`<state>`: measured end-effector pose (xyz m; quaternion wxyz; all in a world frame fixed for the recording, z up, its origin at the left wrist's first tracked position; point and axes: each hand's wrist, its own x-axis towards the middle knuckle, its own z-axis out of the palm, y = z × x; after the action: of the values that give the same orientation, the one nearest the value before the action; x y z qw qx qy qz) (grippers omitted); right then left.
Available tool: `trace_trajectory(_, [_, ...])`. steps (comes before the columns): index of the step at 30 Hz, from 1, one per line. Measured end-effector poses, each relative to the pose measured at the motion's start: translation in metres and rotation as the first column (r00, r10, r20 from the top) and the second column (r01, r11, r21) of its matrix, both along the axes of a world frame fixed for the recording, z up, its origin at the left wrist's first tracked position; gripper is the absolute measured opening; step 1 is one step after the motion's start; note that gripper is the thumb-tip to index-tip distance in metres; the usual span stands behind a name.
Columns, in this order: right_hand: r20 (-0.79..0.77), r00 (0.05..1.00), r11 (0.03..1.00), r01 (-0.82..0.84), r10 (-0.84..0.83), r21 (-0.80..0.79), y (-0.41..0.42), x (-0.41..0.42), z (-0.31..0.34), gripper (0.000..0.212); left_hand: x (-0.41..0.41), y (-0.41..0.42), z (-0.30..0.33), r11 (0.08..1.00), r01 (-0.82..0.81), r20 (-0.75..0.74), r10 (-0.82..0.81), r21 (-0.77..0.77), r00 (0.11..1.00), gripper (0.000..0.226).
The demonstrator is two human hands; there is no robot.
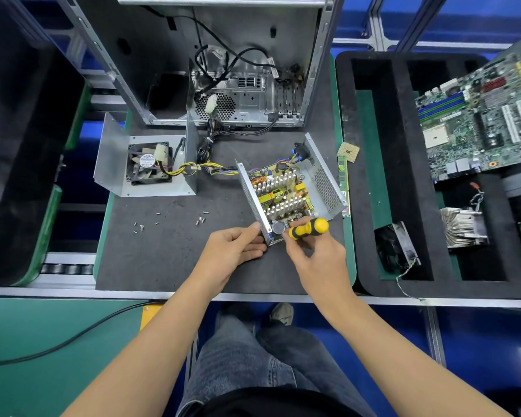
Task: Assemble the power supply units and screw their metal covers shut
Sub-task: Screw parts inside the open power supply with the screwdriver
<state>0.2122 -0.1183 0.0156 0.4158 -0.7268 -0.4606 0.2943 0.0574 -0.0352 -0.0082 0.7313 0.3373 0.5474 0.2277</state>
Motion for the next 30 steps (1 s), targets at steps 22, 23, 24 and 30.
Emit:
trace_trajectory(22, [0.456, 0.850, 0.959, -0.284, 0.263, -0.023, 0.019, 0.004, 0.021, 0.038, 0.014, -0.014, 0.061, 0.495, 0.231, -0.252, -0.026, 0.837, 0.967, 0.035])
trace_trajectory(23, [0.465, 0.839, 0.954, -0.297, 0.284, -0.046, 0.021, 0.006, 0.022, 0.037, 0.018, -0.012, 0.067, 0.399, 0.279, -0.284, -0.046, 0.874, 0.958, 0.043])
trace_trajectory(24, [0.468, 0.835, 0.953, -0.296, 0.291, -0.064, 0.022, 0.009, 0.023, 0.035, 0.022, -0.009, 0.071, 0.340, 0.305, -0.305, -0.055, 0.889, 0.951, 0.044])
trace_trajectory(30, [0.170, 0.872, 0.879, -0.419, 0.459, -0.225, 0.031, 0.026, 0.053, 0.064, 0.016, 0.004, 0.071, 0.306, 0.319, -0.330, -0.018, 0.897, 0.944, 0.025])
